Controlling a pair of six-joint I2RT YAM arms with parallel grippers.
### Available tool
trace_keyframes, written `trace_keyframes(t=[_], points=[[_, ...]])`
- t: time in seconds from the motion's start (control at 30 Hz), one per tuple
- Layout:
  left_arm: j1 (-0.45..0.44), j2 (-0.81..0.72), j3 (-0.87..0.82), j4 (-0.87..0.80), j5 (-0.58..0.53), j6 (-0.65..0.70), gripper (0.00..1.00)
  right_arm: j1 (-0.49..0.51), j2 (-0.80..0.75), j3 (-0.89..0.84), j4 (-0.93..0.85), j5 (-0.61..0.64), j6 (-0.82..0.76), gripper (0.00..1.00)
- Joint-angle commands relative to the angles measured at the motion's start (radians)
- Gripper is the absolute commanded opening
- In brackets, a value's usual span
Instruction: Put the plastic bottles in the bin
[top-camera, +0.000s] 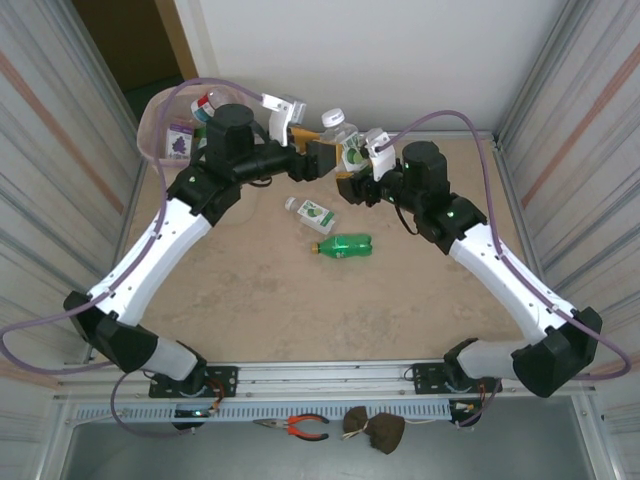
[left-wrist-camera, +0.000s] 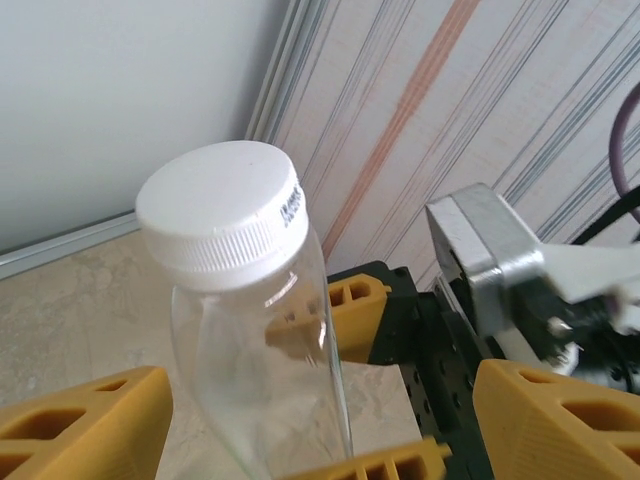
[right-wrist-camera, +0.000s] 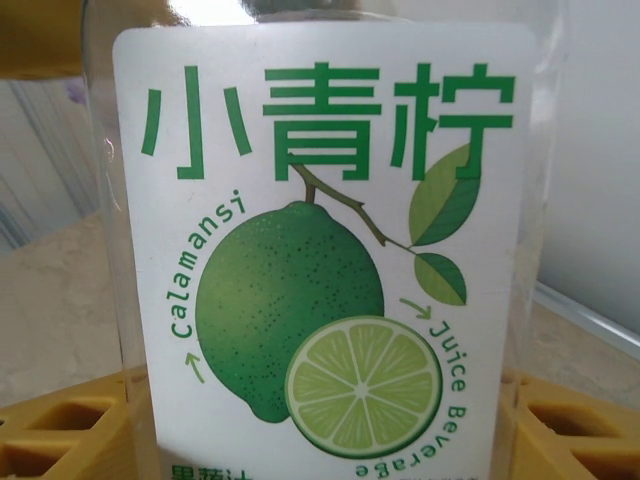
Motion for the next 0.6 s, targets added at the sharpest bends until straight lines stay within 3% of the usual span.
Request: trace_keyframes(t=[0.0,0.57], points=[[-0.008,0.013,0.054,-0.004,-0.025,-0.021,0.79,0.016,-0.043,0.001,0.053,-0.001,-0.007,0.57],[-0.034,0.051,0.075,0.004,0.0,-0.018,0.49,0.036,-0.086,0.0,0.065,0.019,-0.011,0.55]])
